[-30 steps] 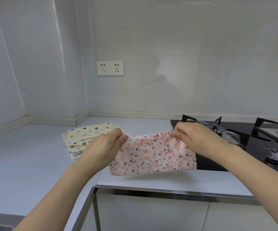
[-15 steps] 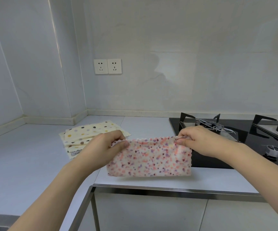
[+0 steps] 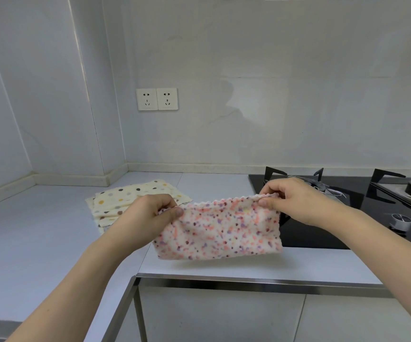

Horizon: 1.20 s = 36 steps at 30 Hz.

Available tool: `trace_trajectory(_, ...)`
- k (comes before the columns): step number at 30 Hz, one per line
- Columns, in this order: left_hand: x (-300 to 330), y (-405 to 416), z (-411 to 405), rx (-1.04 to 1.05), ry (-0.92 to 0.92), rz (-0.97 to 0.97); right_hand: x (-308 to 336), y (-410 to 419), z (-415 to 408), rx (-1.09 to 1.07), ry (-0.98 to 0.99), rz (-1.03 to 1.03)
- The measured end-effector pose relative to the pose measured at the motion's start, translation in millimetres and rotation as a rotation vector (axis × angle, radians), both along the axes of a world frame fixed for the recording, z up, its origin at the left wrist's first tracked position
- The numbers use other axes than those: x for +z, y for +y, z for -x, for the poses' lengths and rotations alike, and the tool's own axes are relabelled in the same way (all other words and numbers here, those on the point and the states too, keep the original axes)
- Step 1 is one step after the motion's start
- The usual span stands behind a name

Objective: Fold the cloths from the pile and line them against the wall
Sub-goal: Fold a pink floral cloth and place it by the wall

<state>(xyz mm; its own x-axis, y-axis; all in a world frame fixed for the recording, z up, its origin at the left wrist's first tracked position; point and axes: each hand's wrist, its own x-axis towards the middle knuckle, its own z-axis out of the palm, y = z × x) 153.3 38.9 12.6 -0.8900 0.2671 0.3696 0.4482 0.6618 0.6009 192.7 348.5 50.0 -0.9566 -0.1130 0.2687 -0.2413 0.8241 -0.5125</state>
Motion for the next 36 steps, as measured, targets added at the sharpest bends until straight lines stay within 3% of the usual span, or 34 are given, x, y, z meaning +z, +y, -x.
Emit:
trace_trajectory(8,-0.6,-0.6,0.0,-0.003,-0.041,0.04,-4.3,-1.0,3.7,0.015,-0.003,0.113)
trace_trajectory(16,4.8,-2.4,-0.5,-0.006,-0.015,-0.053,-2.7,-1.7,5.0,0.037,0.02,0.292)
trace_trajectory(36,-3.4,-3.8,0.5,-0.056,-0.023,0.061,-7.8,-1.1,4.2,0.003,0.064,0.024)
